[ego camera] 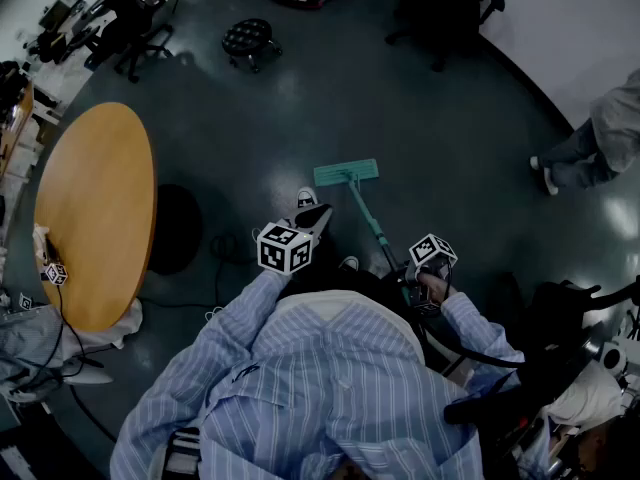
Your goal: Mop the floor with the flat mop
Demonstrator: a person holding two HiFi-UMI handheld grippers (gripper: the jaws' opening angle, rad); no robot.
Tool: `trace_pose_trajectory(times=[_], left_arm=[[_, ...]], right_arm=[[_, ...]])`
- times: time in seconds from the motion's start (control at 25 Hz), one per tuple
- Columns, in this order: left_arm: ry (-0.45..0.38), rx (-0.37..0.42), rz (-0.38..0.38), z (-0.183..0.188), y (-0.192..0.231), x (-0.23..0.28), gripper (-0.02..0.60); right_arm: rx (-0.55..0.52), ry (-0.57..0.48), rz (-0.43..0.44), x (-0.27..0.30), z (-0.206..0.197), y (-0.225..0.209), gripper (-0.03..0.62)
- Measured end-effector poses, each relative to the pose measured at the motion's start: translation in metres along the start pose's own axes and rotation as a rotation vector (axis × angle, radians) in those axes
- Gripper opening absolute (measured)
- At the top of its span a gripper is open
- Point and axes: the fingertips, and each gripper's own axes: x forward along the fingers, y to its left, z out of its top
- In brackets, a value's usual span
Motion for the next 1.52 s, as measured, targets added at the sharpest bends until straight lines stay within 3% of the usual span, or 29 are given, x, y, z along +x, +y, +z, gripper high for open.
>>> trace_pose_trajectory(times=[0.96, 1.52], left_arm=[[-0.016, -0.095, 0.018, -0.001, 0.018, -0.011, 0.014], [-0.001, -0.123, 0.041, 0.013, 0.060, 0.006, 0.014]], right_arm=[[0.044, -0.016, 0.021, -0.004, 0.005, 0.013, 0.018], [0.100, -0.062, 0.108, 0.001, 0.083, 0.088, 0.018]])
